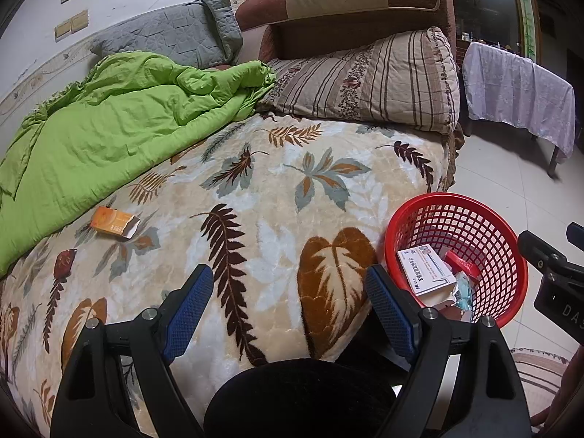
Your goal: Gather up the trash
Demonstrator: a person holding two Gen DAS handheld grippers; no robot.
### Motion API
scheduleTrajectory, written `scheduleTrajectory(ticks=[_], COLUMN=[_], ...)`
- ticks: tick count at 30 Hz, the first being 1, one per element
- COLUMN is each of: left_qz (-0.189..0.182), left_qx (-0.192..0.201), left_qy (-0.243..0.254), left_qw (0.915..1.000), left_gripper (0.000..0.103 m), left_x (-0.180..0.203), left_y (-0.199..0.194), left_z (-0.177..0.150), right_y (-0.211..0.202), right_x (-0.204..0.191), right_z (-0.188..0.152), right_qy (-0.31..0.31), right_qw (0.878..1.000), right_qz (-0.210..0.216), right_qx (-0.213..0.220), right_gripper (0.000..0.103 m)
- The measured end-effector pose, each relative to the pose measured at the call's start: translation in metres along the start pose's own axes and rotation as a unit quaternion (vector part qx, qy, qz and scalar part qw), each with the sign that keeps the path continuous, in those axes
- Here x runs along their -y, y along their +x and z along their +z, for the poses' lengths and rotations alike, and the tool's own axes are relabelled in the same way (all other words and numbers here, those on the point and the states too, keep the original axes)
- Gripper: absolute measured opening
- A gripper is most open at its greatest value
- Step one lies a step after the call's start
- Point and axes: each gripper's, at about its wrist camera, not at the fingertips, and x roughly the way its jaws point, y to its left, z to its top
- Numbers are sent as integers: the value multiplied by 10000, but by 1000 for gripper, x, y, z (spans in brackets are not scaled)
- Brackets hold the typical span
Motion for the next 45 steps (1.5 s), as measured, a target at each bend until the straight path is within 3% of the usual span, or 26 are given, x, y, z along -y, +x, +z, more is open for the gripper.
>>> scheduleTrajectory(ticks=[22, 45], left_qz=[-7, -31], left_qx=[-2, 6], left_qy=[11, -90], left_qw=[10000, 10000], left_gripper=[85, 84], left_x=[3, -6], left_y=[-1, -3], left_z=[0, 0], right_y=[1, 6], right_x=[0, -20], right_z=[0, 2], right_qy=[-10, -405], right_qw=[10000, 9990], right_qz=[29, 201], right_qx=[-26, 9], right_gripper=[88, 88])
